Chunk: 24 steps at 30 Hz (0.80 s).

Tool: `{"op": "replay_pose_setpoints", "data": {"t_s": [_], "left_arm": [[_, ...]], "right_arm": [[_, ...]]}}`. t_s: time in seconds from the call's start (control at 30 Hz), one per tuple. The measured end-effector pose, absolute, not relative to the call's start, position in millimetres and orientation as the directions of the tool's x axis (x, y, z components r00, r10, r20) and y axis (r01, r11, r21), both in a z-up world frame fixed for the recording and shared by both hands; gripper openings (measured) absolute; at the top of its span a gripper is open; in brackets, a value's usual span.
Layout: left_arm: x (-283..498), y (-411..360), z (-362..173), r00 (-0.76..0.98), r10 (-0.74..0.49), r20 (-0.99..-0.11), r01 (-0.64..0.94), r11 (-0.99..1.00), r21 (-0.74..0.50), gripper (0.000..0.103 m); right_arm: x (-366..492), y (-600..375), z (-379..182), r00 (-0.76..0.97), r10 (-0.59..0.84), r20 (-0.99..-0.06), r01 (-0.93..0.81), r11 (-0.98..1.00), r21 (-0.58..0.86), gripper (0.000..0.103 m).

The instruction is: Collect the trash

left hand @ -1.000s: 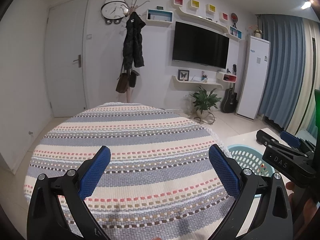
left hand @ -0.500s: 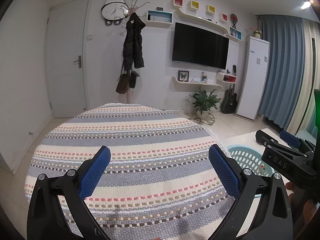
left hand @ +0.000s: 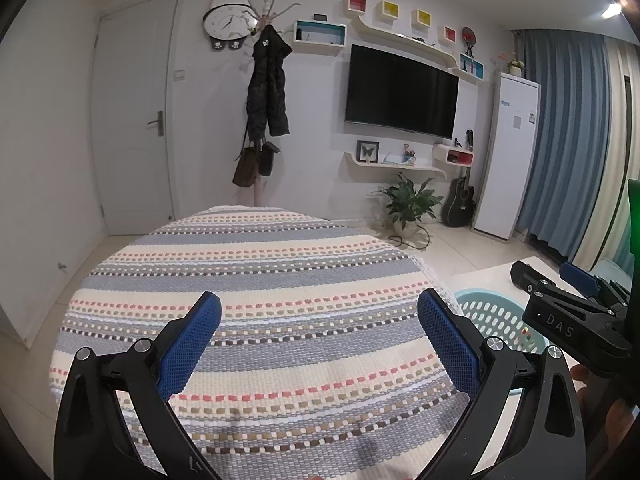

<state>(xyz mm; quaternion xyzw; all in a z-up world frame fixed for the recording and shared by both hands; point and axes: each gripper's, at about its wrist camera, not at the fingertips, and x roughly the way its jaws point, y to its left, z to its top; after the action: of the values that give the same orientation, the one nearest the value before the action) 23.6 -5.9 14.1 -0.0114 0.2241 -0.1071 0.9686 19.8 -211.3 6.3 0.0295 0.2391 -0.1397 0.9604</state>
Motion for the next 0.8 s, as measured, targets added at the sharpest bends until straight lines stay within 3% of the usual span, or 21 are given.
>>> {"op": "replay_pose_setpoints", "data": {"t_s": [0.8], "left_arm": [[20.2, 0.6, 18.9, 0.888, -0.197, -0.415, 0.182, 0.98, -0.078, 0.095]], "right_arm": [[23.5, -197.8, 10.2, 0.858, -0.234, -0.457, 0.251, 0.968, -0.023, 0.074]]}}
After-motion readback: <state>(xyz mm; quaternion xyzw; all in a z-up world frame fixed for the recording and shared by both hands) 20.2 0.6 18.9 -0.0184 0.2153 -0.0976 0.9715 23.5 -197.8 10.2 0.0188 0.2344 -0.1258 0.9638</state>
